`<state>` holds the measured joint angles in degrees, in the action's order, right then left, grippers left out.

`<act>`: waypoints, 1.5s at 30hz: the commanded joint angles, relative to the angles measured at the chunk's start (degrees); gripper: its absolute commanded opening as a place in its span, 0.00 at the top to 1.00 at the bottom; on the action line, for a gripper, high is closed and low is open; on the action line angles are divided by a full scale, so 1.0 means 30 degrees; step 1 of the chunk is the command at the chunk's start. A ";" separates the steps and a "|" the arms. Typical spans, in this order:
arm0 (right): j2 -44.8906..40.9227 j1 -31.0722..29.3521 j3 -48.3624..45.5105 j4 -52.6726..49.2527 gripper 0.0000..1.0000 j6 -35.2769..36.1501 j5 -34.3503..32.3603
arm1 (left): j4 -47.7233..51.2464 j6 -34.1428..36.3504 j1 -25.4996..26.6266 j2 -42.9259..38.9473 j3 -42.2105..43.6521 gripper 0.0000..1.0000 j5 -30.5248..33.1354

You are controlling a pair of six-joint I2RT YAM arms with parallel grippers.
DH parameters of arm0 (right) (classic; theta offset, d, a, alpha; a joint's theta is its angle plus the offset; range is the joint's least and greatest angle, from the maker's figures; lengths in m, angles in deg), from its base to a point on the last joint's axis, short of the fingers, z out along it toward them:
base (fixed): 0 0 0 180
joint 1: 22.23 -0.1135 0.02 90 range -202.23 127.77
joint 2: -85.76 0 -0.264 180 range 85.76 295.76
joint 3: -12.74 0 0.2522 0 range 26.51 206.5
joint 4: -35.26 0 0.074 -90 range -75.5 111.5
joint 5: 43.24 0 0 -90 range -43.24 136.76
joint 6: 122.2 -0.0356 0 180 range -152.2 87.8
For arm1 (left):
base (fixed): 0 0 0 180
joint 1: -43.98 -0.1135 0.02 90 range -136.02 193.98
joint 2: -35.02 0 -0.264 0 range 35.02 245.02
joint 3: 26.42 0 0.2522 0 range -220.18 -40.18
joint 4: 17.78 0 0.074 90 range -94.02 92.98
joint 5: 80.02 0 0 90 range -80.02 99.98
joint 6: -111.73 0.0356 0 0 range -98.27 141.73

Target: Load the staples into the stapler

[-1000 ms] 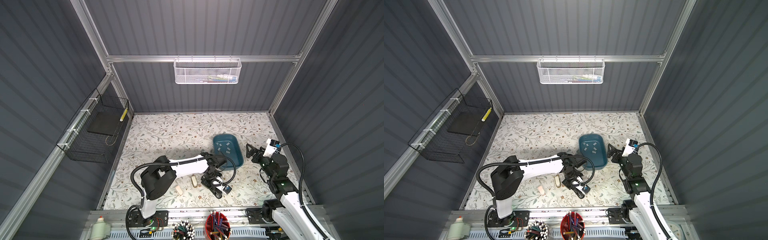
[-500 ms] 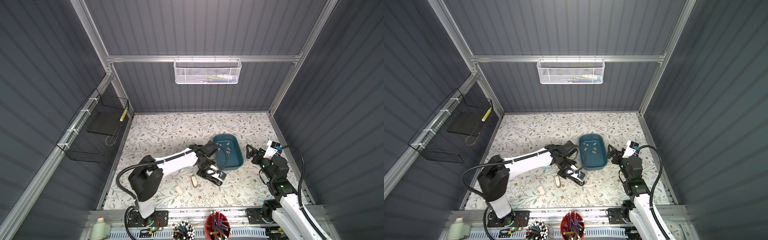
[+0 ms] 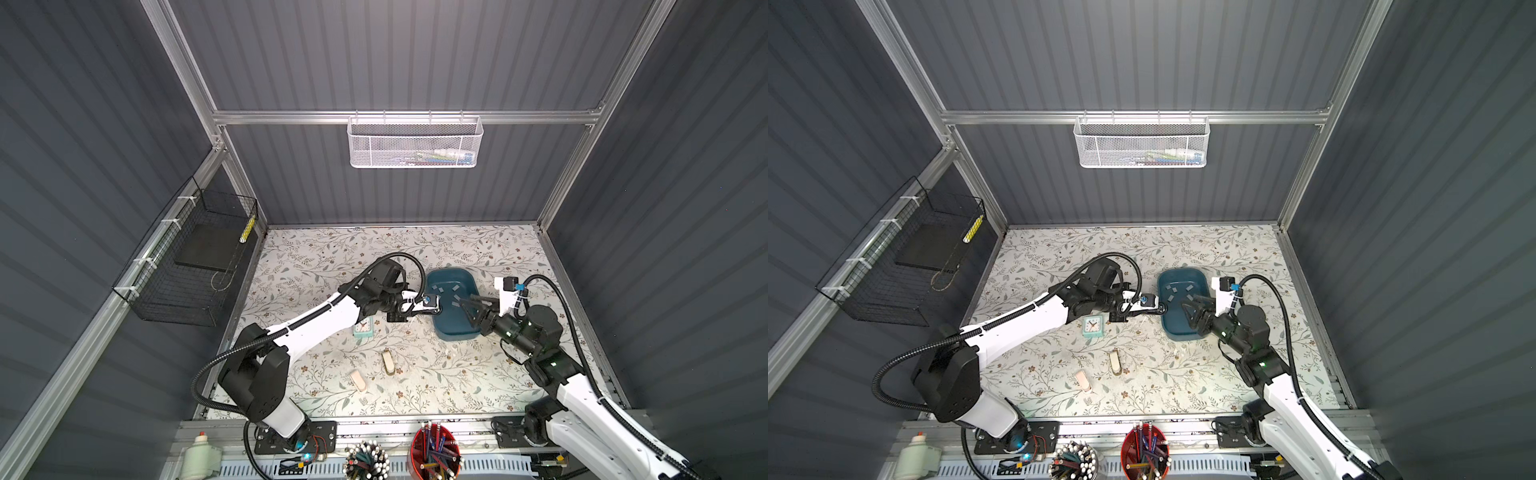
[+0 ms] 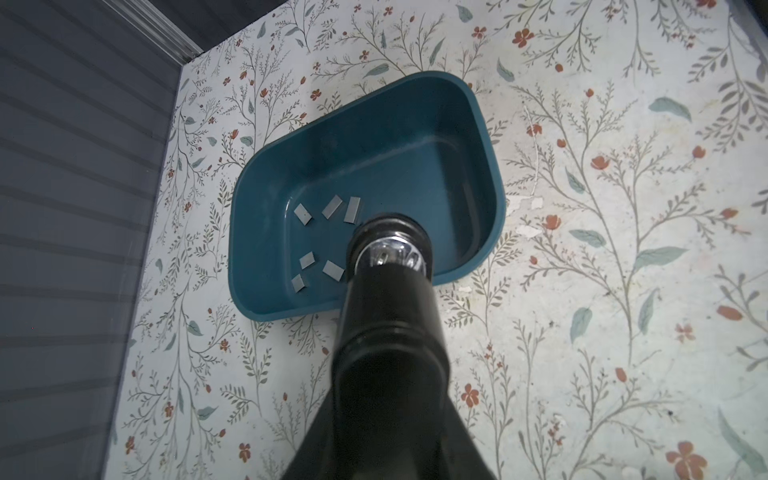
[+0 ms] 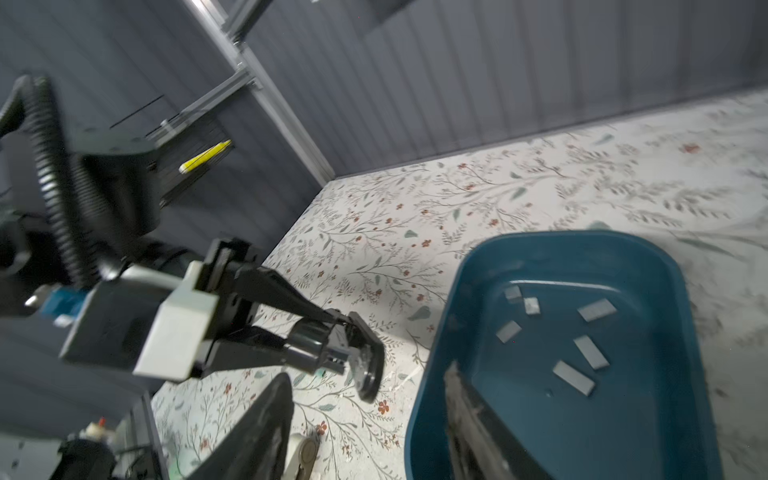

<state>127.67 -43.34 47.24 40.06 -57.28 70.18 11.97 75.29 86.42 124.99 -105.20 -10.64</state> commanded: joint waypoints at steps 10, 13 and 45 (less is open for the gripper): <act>-0.1010 -0.1196 -0.1383 0.1830 0.50 0.4001 0.4730 | -0.0131 -0.3406 -0.1273 -0.1669 -0.0228 1.00 -0.4937; -0.0738 -0.1502 -0.0883 0.1438 0.51 0.4177 0.5060 | 0.1393 -0.3015 -0.1335 -0.1235 -0.1241 1.00 -0.5353; 0.5801 -0.3097 0.5625 -0.4215 0.65 0.8198 0.4525 | 0.4519 -0.1644 -0.1661 -0.1233 -0.3630 1.00 -0.7981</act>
<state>144.35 -52.03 62.56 29.57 -33.74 83.07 26.55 69.54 81.85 122.78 -113.33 -29.81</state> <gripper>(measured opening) 0.348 0.292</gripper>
